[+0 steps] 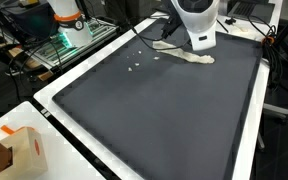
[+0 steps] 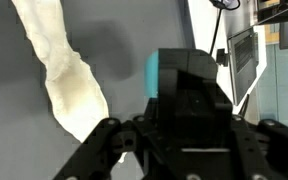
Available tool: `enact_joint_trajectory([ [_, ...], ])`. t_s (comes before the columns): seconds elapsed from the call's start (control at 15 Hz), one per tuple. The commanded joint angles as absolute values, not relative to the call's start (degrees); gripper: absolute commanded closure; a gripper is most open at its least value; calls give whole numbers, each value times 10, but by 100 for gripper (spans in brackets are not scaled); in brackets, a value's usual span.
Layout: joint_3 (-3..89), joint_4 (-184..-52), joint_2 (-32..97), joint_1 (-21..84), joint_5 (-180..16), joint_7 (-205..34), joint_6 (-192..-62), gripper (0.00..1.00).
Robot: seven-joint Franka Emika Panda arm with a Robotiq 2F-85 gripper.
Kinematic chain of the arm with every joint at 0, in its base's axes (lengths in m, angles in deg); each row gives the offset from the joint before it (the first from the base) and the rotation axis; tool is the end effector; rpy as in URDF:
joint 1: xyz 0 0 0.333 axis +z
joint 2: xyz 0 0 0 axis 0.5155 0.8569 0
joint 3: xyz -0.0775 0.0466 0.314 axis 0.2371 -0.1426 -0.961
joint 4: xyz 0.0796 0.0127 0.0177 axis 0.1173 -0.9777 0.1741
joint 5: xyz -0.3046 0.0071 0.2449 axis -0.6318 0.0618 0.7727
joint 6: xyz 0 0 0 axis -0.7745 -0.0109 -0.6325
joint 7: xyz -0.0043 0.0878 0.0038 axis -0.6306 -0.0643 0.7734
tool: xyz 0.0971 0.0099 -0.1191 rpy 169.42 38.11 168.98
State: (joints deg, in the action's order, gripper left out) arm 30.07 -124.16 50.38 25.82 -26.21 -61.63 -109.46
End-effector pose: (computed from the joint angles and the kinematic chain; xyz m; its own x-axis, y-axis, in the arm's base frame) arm 0.6539 0.1128 0.2244 0.9759 -0.0868 -0.2001 -0.2091 -0.6337 -0.7448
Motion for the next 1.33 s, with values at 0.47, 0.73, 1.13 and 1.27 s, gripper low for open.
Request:
enact_joint_trajectory([
  [0.47,333,-1266,458,293,-256,-769,-1122,75],
  [0.73,348,-1284,421,320,-274,-857,-1150,75],
  [1.13,371,-1313,350,373,-384,-1022,-1187,75],
  [1.27,375,-1311,332,387,-455,-1078,-1178,75],
])
